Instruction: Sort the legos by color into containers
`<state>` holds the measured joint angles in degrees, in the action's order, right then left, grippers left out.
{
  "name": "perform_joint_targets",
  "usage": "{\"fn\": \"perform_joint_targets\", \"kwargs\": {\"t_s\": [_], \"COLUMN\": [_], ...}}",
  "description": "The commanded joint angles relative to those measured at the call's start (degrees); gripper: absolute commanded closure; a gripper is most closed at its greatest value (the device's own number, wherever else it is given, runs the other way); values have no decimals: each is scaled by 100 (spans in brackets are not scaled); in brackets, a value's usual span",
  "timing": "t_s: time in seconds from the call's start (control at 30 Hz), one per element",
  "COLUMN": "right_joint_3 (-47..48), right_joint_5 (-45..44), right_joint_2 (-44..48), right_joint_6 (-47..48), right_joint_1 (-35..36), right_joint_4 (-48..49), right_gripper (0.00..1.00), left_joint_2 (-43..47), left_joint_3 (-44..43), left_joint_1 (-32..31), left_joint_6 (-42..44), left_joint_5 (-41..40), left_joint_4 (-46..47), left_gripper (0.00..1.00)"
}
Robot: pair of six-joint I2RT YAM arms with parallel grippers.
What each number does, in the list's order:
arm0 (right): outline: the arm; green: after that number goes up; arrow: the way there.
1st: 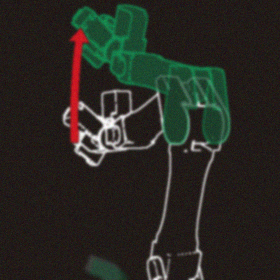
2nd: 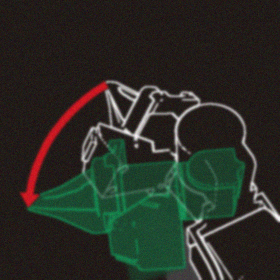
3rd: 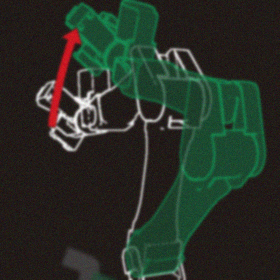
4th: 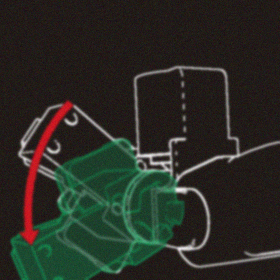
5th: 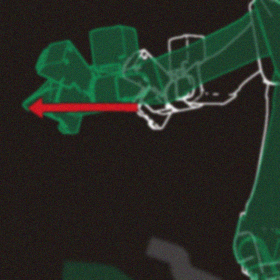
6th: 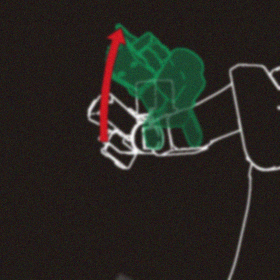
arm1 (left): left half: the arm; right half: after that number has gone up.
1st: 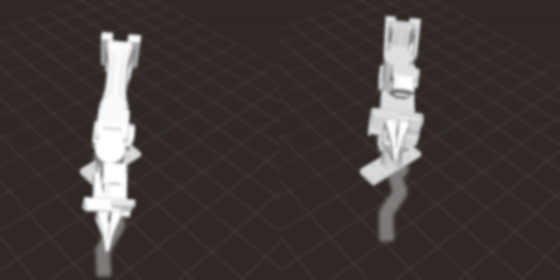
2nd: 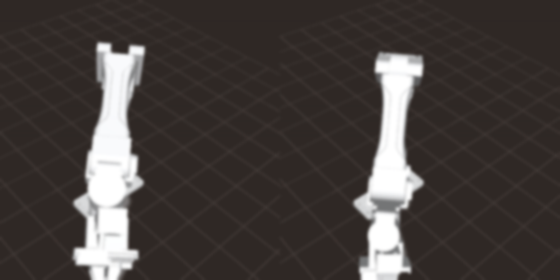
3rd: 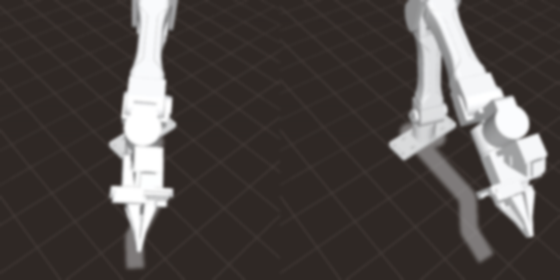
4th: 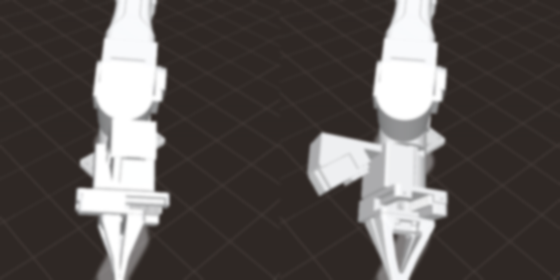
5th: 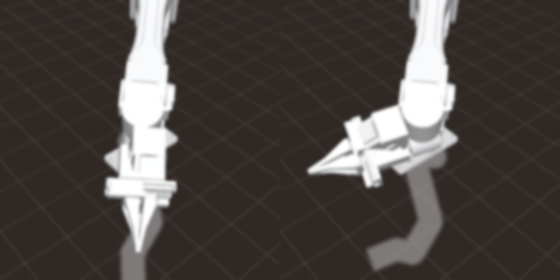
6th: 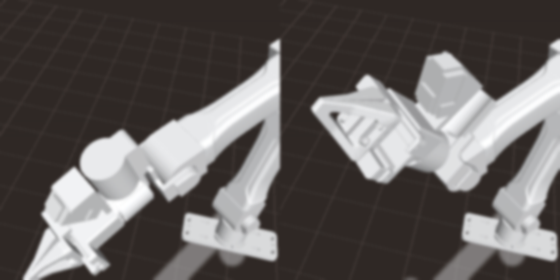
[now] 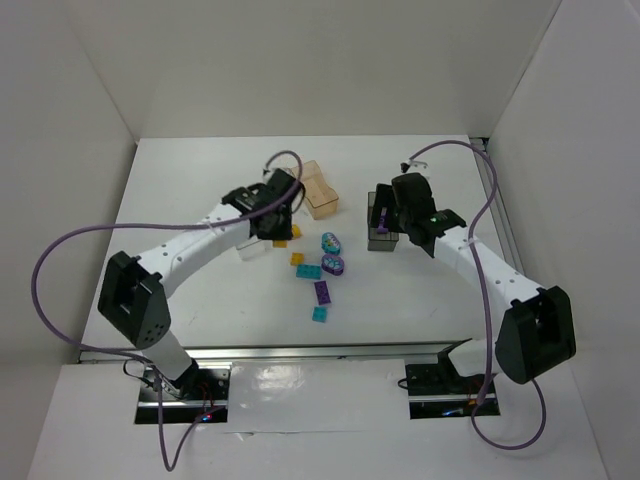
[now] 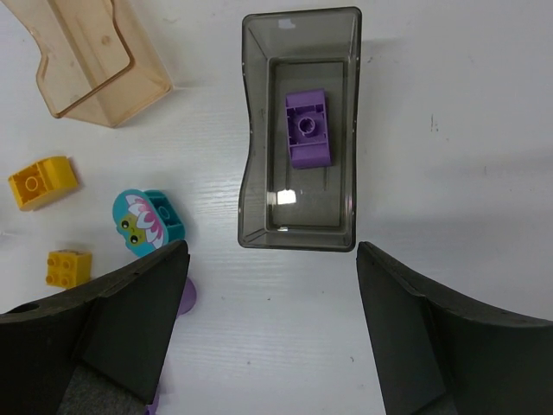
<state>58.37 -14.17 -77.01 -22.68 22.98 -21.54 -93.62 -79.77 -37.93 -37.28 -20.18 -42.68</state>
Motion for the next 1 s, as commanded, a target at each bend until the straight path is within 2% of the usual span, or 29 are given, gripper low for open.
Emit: {"fn": "perform_joint_targets", "kwargs": {"t_s": [0.0,0.07,0.27,0.33,0.37,0.4,0.43,0.47,0.57,0.7,0.87,0.97], "right_joint_3": [-45,-45,-45,-45,-45,-45,-45,-45,-98,-150,-203,-203], "right_joint_5": [11,63,64,116,117,117,117,117,117,169,169,169], "right_joint_2": [336,397,398,336,336,284,283,283,283,231,178,178], "right_joint_6": [-17,-17,-17,-17,35,35,35,35,35,-17,-17,-17], "right_joint_1": [22,22,22,22,22,22,22,22,22,22,22,22], "right_joint_4": [80,80,80,80,80,80,80,80,80,141,141,141], "right_gripper": [14,14,14,14,14,14,14,14,14,14,14,14], "left_joint_2": [-112,-322,-859,-1051,-1105,-1105,-1184,-1184,-1132,-1000,-1508,-1860], "left_joint_3": [-451,-662,-1014,-1075,-1076,-1146,-1207,-1208,-1269,-1042,-1094,-1453], "left_joint_1": [821,1303,1868,2052,2053,2123,2123,2123,1931,1369,814,647], "left_joint_6": [194,194,256,195,195,194,247,247,379,721,1099,1248], "left_joint_5": [-249,-144,190,261,261,261,261,261,86,-29,216,165], "left_joint_4": [-373,-373,-198,-197,-145,-145,-145,-145,-145,162,400,348], "left_gripper": [73,73,73,68,57,25,7,0,0,4,4,4]}}
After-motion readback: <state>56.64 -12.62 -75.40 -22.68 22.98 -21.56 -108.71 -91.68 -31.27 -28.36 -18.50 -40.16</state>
